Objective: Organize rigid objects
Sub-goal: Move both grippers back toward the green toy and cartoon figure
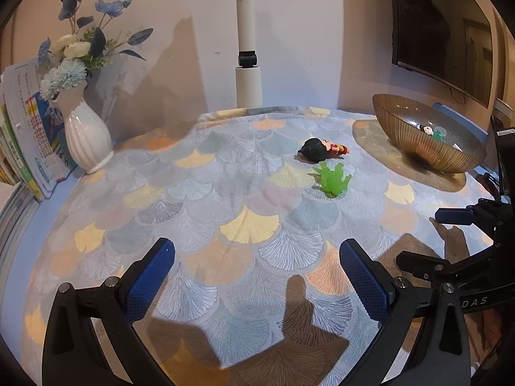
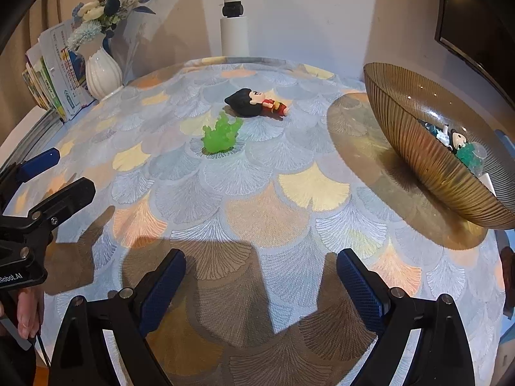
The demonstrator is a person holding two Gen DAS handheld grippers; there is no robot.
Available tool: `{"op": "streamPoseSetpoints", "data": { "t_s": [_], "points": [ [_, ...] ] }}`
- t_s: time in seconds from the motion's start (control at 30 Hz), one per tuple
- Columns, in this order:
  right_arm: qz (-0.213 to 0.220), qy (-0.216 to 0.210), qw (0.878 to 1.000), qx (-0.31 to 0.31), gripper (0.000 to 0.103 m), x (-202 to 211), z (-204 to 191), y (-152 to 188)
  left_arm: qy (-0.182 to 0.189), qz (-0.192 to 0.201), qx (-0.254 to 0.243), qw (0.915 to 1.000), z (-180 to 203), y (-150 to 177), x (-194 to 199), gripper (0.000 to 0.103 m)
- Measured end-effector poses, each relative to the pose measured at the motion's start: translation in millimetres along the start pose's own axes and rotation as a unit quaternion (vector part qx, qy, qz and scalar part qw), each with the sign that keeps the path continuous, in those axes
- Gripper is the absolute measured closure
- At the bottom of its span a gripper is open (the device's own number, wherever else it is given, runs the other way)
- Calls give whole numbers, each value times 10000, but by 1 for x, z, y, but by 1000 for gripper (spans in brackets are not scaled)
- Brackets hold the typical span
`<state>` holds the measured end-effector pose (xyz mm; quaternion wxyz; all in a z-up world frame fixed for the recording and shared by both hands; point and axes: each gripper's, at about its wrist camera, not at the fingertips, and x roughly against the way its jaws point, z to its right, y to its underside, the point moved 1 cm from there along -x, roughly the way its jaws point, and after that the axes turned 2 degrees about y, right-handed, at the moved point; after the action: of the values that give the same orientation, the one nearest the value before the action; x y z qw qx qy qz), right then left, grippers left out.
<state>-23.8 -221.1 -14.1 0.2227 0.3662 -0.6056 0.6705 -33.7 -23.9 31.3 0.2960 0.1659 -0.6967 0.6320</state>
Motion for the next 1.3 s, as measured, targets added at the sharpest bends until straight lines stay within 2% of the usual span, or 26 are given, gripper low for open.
{"op": "streamPoseSetpoints", "data": {
  "t_s": [0.17,0.27,0.37,0.73,0.9,1.3],
  "points": [
    [-26,-19,10000,-1,9,-2,1,0,-83,-181,-105,9997,5,1,-7,1],
    [-31,-24,10000,-18,9,-2,1,0,-286,-422,-319,9982,13,3,-16,1],
    [-34,-14,10000,0,9,-2,1,0,-381,-491,-522,9967,20,6,-19,1],
    [-45,-46,10000,-15,9,-4,0,0,-402,-526,-599,9960,22,6,-19,1],
    [-46,-42,10000,-23,9,-2,0,0,-480,-819,-769,9925,27,9,-31,1],
    [-60,-39,10000,-14,9,-3,0,0,-380,-507,-682,9957,25,8,-19,1]
  ]
}}
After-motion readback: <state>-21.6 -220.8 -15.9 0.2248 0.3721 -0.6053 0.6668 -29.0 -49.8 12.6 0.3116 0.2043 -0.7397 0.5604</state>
